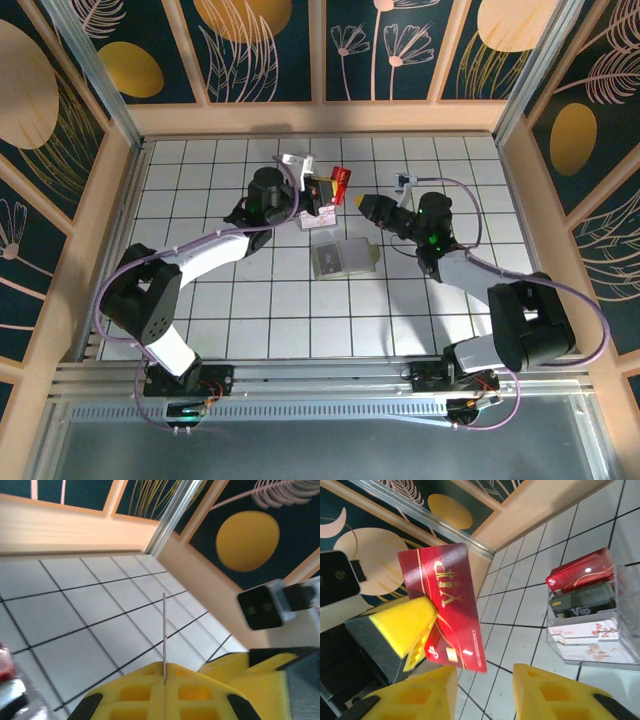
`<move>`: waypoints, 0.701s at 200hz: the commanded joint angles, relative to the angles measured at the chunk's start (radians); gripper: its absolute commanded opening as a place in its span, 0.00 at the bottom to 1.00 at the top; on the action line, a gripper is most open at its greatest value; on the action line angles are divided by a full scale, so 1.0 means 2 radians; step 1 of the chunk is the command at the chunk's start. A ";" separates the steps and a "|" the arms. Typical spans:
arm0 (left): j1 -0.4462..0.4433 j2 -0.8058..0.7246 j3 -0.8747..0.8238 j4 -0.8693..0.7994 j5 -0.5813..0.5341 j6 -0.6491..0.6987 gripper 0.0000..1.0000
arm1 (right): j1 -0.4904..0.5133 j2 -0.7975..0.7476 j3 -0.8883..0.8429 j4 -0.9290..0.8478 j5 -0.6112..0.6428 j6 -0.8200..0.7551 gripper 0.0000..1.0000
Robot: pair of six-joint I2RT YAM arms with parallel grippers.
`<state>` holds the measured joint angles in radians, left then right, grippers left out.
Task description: Take the credit cards out of the card holder
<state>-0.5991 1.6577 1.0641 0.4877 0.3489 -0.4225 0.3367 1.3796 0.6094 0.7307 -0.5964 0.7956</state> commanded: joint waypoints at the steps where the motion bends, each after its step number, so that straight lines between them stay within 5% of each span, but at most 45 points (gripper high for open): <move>1: 0.007 -0.009 0.047 -0.126 -0.008 0.156 0.00 | 0.003 -0.035 0.016 -0.062 0.052 -0.044 0.39; 41: 0.026 0.019 0.114 -0.231 0.005 0.312 0.00 | 0.003 -0.072 0.006 -0.111 0.112 -0.059 0.51; 140: 0.074 0.142 0.261 -0.375 0.014 0.503 0.00 | 0.002 -0.161 0.002 -0.209 0.233 -0.081 0.61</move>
<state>-0.4541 1.8977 1.5230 -0.1482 0.3771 0.4210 0.3382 1.1030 0.6125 0.3775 -0.2291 0.6590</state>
